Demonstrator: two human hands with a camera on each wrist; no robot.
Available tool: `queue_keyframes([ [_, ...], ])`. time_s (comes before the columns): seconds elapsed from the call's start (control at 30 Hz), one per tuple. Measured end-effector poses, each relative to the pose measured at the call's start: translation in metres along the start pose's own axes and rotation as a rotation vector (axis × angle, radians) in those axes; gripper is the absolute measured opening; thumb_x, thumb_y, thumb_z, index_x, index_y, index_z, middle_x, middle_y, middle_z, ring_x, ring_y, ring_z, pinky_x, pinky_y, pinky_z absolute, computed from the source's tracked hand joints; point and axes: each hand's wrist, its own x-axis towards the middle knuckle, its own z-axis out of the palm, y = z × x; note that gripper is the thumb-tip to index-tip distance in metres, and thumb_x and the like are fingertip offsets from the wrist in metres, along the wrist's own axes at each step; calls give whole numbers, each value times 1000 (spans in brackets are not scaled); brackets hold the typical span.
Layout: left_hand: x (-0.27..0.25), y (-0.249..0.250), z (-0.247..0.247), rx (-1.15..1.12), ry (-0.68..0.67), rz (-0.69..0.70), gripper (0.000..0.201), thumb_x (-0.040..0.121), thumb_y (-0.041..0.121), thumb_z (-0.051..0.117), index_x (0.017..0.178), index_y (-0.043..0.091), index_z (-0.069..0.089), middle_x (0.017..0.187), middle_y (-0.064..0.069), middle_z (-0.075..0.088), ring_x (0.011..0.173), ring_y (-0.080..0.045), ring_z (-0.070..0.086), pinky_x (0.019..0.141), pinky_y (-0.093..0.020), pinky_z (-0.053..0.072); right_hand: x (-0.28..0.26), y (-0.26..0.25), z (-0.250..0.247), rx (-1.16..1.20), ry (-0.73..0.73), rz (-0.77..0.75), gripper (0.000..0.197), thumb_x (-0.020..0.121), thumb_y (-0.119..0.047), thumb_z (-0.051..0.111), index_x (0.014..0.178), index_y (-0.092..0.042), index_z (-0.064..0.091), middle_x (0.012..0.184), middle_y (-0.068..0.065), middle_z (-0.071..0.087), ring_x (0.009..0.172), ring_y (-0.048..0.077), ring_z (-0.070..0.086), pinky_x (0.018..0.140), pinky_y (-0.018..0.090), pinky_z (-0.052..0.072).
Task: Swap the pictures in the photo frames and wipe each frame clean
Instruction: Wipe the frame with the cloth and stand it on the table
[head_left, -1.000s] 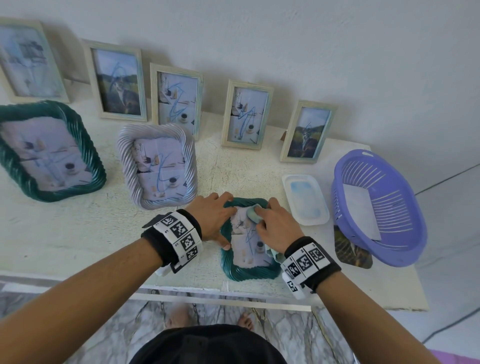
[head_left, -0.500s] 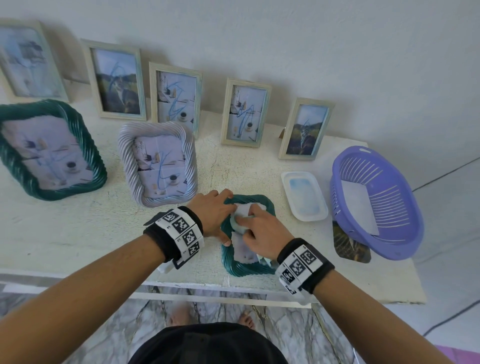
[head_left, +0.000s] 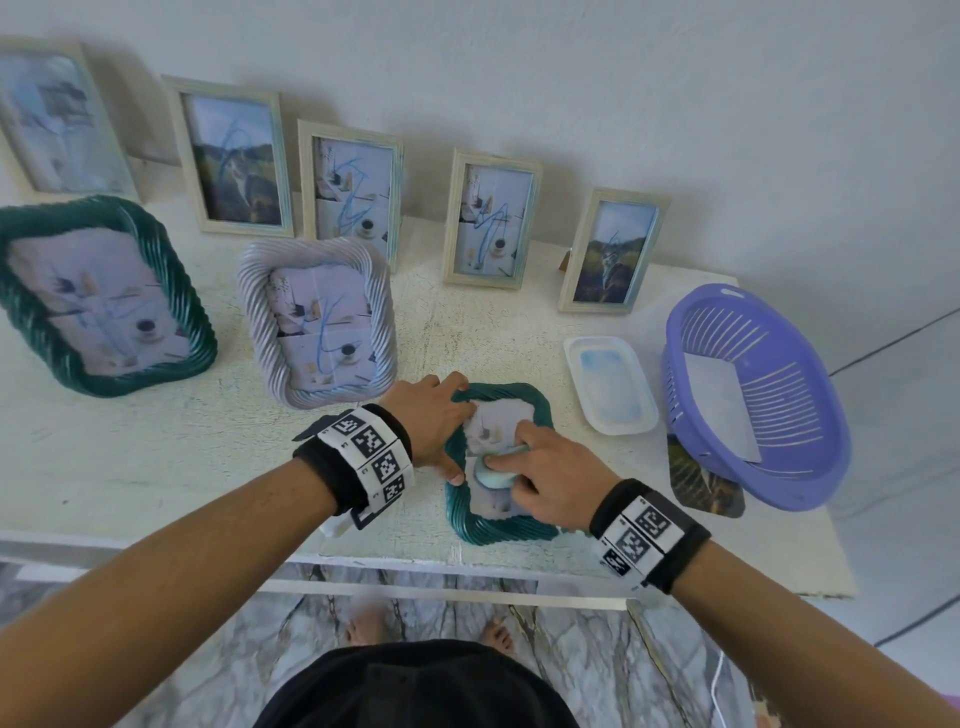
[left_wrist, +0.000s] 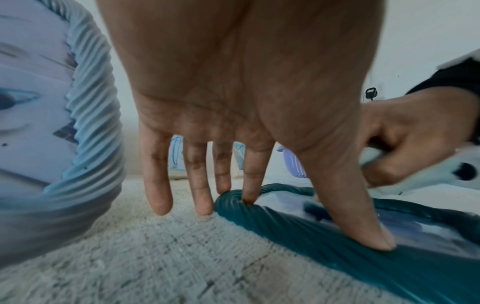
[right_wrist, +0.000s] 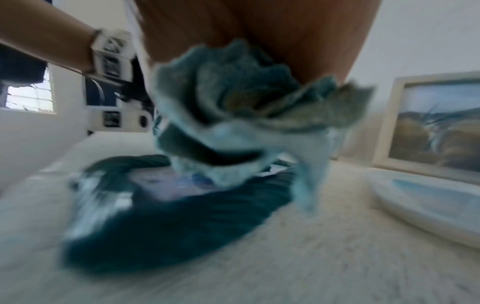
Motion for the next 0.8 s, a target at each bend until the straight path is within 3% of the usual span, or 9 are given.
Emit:
queue_keyframes([
  [0.07, 0, 0, -1, -2, -1, 4, 95, 71, 72, 65, 146, 22, 34, 150, -3, 24, 127, -27, 41, 87, -40, 46, 5, 11, -7, -45, 30, 62, 41, 93, -26, 44, 132, -28, 57, 92, 2, 38, 82, 19, 42, 66, 29, 36],
  [0.17, 0, 0, -1, 0, -2, 4, 93, 71, 72, 66, 144, 22, 37, 149, -3, 25, 125, -27, 42, 85, -39, 46, 16, 14, -12, -68, 112, 185, 42, 93, -22, 46, 134, -27, 53, 97, 3, 36, 88, 22, 45, 71, 34, 45],
  [0.37, 1, 4, -3, 21, -17, -13, 92, 69, 71, 68, 141, 22, 39, 147, -3, 27, 122, -27, 45, 83, -39, 46, -11, -4, 5, 5, 34, 67, 39, 92, -24, 49, 130, -26, 58, 94, 2, 40, 80, 19, 44, 67, 30, 41],
  [0.47, 1, 4, -4, 13, -24, -16, 92, 69, 70, 69, 142, 22, 38, 148, -4, 26, 124, -27, 44, 85, -39, 46, 0, 12, -7, -77, 65, 134, 39, 93, -24, 46, 130, -29, 56, 102, 6, 44, 86, 21, 46, 69, 31, 42],
  [0.57, 1, 5, -4, 16, -33, -22, 92, 69, 71, 69, 142, 22, 40, 148, -3, 27, 122, -27, 46, 84, -39, 46, 12, 12, -11, -80, 127, 245, 39, 93, -22, 45, 132, -23, 53, 106, 8, 43, 85, 20, 42, 69, 30, 41],
  [0.63, 1, 7, -5, 20, -36, -33, 91, 67, 71, 70, 138, 22, 43, 145, -3, 30, 118, -27, 49, 81, -39, 46, 5, 0, -3, -53, 111, 211, 39, 93, -23, 47, 132, -18, 51, 103, 6, 42, 82, 17, 40, 68, 29, 39],
  [0.8, 2, 7, -6, 32, -41, -41, 92, 66, 72, 70, 138, 22, 43, 146, -3, 29, 117, -27, 51, 81, -39, 46, -20, -2, 4, -8, 33, 78, 37, 93, -25, 48, 128, -26, 59, 92, 0, 36, 79, 16, 40, 64, 28, 33],
])
